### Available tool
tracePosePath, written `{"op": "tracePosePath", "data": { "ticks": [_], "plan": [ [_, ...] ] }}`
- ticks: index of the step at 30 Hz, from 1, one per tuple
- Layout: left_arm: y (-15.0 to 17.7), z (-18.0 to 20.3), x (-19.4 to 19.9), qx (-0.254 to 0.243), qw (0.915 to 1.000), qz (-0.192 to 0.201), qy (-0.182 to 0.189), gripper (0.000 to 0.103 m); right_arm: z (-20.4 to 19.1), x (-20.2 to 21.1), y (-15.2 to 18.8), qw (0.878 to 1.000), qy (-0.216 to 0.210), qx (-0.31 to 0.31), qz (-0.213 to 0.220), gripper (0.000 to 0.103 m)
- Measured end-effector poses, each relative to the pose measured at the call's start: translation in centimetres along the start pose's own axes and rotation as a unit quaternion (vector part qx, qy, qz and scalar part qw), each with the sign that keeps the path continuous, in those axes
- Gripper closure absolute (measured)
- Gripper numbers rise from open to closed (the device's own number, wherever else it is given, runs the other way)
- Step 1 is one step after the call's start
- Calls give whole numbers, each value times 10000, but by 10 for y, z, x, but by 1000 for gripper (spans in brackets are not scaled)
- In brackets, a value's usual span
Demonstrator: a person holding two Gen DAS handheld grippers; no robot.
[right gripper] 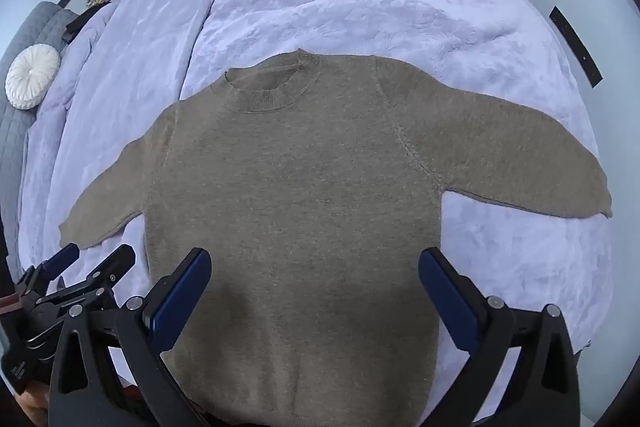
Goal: Fold small clothes
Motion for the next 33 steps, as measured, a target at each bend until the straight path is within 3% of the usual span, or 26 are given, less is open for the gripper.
{"op": "tracePosePath", "data": {
  "ticks": [33],
  "plan": [
    [10,11,15,84,9997,157,176,0,8,-3,27,9991,415,-95,9,0]
  ]
}}
Point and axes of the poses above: each gripper's, at about its wrist camera, not at the fingertips, and x roughly against the way its jaws point, z to its right, y to its underside, the point moved 10 cm from there along -x, roughly the way its jaws point, and after that the axes turned 15 degrees about y, right-handed, at the moved point
